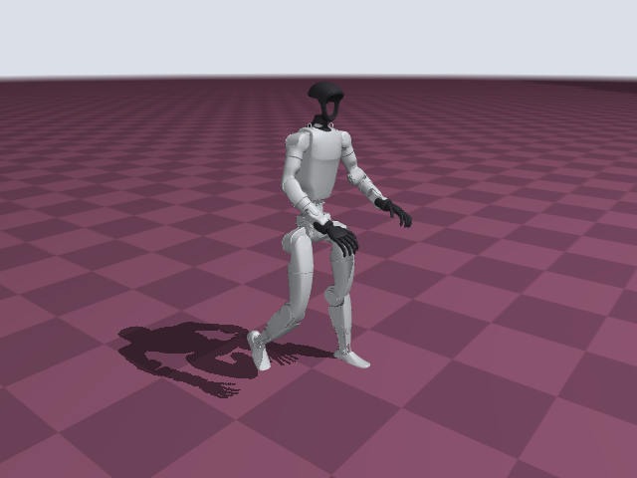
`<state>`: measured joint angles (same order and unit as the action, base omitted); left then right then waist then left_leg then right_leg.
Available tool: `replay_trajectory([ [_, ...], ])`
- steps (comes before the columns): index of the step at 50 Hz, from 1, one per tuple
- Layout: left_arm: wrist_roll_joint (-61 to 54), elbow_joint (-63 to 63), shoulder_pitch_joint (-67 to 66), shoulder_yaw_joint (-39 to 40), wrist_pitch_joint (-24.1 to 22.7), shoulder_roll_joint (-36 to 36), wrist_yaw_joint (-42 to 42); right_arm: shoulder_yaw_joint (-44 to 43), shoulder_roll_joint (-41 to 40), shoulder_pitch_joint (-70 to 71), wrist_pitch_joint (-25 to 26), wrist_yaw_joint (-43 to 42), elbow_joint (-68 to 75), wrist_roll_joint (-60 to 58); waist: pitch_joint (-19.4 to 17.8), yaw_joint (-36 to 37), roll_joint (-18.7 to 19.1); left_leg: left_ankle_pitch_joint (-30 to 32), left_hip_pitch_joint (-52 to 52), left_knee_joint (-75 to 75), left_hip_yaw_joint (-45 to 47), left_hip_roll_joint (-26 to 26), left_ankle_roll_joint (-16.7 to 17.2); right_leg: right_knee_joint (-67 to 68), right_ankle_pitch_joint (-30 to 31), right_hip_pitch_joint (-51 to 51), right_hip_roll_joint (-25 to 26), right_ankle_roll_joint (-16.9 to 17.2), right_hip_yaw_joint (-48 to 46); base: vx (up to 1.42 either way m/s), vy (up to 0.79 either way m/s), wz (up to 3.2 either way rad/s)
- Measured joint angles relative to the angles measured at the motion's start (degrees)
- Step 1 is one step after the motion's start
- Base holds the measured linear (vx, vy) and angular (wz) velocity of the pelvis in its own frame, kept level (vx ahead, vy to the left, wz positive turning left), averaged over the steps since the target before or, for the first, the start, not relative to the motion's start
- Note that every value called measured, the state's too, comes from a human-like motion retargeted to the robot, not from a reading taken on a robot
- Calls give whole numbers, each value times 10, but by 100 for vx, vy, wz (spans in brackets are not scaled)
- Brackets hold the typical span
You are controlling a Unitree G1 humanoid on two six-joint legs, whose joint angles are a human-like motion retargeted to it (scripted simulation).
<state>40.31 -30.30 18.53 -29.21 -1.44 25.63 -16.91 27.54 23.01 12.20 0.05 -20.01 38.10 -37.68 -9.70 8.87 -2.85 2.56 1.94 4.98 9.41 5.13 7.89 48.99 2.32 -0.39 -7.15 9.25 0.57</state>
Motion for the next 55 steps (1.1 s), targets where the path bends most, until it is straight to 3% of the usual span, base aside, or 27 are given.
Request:
replay_trajectory([
  [2, 8, 28, 5, 2, 13, 11, 2, -2, 27, 10, 2, 1, -40, -3, 7, -1, 9, -5, -11, -1, -7, 9, -5, 160, 3, -117, 4, -18, -4, 18, 28, 32],
  [6, 10, 66, 7, 8, 23, 32, 4, 9, 47, 49, -3, 5, -76, -10, 8, -19, 25, -28, -11, -10, -17, 25, -7, 430, -107, -302, -30, -73, -51, 20, 22, 15],
  [10, -63, 120, -5, 33, 23, 53, -11, 33, 45, 77, 37, 43, -79, -58, 13, -53, 60, -45, -38, -52, -36, 55, 19, 626, -107, -486, -9, -69, -80, 17, 15, 24],
  [12, -65, 125, 8, 33, 32, 57, -16, 48, 42, 88, 40, 42, -75, -52, 20, -46, 75, -28, -25, -7, -32, 71, 11, 702, -120, -583, 10, -82, -99, 17, 10, 10],
  [13, -67, 130, 6, 32, 26, 54, -17, 47, 36, 79, 38, 47, -71, -65, 16, -58, 81, -41, -27, -29, -42, 74, 21, 737, -121, -608, -2, -70, -111, 20, 9, 43],
  [15, -62, 131, 18, 30, 34, 51, -16, 55, 30, 75, 42, 44, -60, -77, 17, -49, 90, -32, -8, 0, -40, 84, 16, 792, -141, -681, 3, -82, -131, 18, 6, 16],
  [18, -50, 137, 23, 34, 36, 42, -12, 26, 23, 42, 58, 3, -77, -120, 6, -56, 97, -36, 14, 0, -56, 94, 36, 832, -161, -742, -4, -74, -158, 22, 3, 51],
  [22, -49, 149, 11, 52, 38, 34, -6, -33, 31, 1, 45, -7, -154, -122, -6, -73, 95, -42, 48, 0, -77, 98, 47, 828, -171, -769, -16, -54, -174, 23, 2, 63],
  [25, -54, 158, -1, 60, 39, 28, -7, -30, 41, -5, 39, 16, -168, -126, -3, -78, 88, -51, 70, 0, -83, 94, 44, 803, -173, -766, -32, -54, -171, 24, 3, 31],
  [30, -53, 160, -3, 43, 40, 18, -8, 22, 33, 7, 49, 33, -121, -104, 25, -55, 77, -70, 90, 0, -75, 80, 31, 737, -170, -744, -30, -56, -150, 24, 1, -10],
  [35, -54, 154, -1, 35, 39, 18, 3, 46, 18, 18, 49, 64, -75, -71, 66, -24, 63, -84, 87, 0, -59, 64, 18, 605, -142, -702, 5, -45, -135, 22, -2, -38],
  [40, -67, 151, -11, 42, 28, 25, 5, 50, 15, 26, 50, 62, -73, -45, 107, -12, 47, -96, 68, 0, -40, 47, 12, 372, -105, -616, 17, -51, -149, 21, -3, -40],
  [43, -79, 148, -15, 39, 18, 30, 7, 51, 23, 30, 52, 61, -83, -37, 116, -27, 44, -106, 66, 0, -47, 37, 17, 169, -81, -520, 37, -36, -139, 26, -4, 24],
  [47, -101, 148, -16, 30, 1, 34, 9, 41, 39, 20, 58, 56, -104, -35, 97, -67, 36, -127, 100, -1, -82, 6, 28, -147, -69, -324, 30, -12, -123, 36, -5, 95],
  [50, -115, 157, -17, 34, -14, 42, 7, 18, 49, -1, 63, 47, -125, -46, 50, -91, 24, -154, 165, -13, -112, -23, 41, -359, -77, -141, 18, 9, -115, 47, -11, 95],
  [52, -114, 165, -22, 45, -19, 44, 4, 4, 54, -14, 63, 37, -134, -51, 28, -87, 22, -175, 191, -43, -113, -34, 44, -452, -39, -59, 21, 17, -102, 48, -17, 11],
  [55, -110, 173, -40, 74, -21, 37, 6, -1, 57, -18, 63, 32, -134, -58, 11, -62, 33, -186, 205, -101, -86, -38, 38, -527, 64, 2, 32, 30, -84, 43, -22, -79],
])
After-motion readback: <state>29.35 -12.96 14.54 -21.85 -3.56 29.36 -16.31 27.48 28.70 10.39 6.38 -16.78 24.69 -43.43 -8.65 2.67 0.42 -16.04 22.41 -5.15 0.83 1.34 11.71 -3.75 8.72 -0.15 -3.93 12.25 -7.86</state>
